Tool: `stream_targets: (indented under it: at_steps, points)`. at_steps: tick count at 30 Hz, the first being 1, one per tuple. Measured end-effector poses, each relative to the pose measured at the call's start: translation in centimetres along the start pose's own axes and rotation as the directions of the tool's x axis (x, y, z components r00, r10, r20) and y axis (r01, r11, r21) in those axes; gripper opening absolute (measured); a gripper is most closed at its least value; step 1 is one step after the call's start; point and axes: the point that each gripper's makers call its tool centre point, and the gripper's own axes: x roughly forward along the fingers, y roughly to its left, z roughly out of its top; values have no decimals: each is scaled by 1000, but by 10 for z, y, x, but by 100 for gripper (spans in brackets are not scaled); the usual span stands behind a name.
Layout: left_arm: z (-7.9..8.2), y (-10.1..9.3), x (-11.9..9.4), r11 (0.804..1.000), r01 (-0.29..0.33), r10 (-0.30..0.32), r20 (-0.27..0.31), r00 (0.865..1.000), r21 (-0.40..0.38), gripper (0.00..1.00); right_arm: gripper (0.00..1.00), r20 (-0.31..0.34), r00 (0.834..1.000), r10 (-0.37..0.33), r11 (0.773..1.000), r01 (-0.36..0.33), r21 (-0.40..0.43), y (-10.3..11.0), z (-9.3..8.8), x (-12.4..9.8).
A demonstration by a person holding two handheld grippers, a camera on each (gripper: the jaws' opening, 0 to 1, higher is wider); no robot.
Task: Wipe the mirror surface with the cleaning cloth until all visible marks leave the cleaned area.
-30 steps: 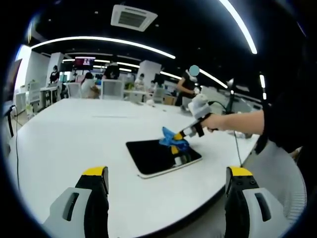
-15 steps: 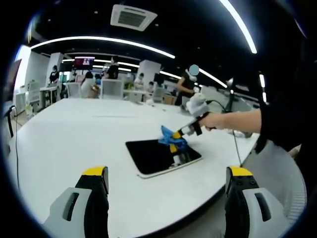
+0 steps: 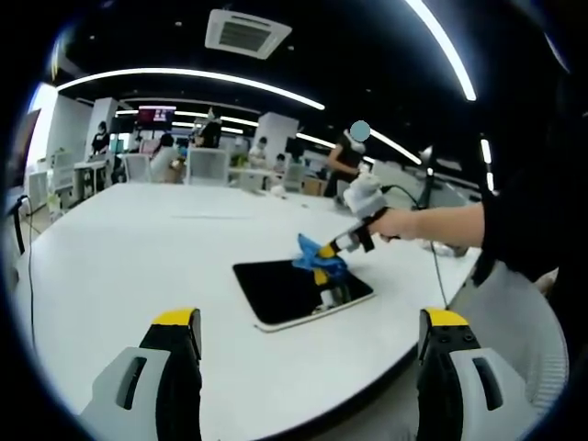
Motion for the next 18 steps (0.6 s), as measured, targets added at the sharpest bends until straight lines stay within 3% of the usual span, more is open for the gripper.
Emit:
stream_targets:
  at_steps: [10, 18]
  points:
    - [0, -1, 0, 1000, 6, -6, 3, 1000, -1, 99, 0, 23, 1000, -10, 1000, 10, 5, -10, 6, -18]
    - [1, -1, 0, 1000, 8, -8, 8, 1000, 0, 99, 0, 31, 999, -29, 1000, 29, 0, -20, 10, -49]
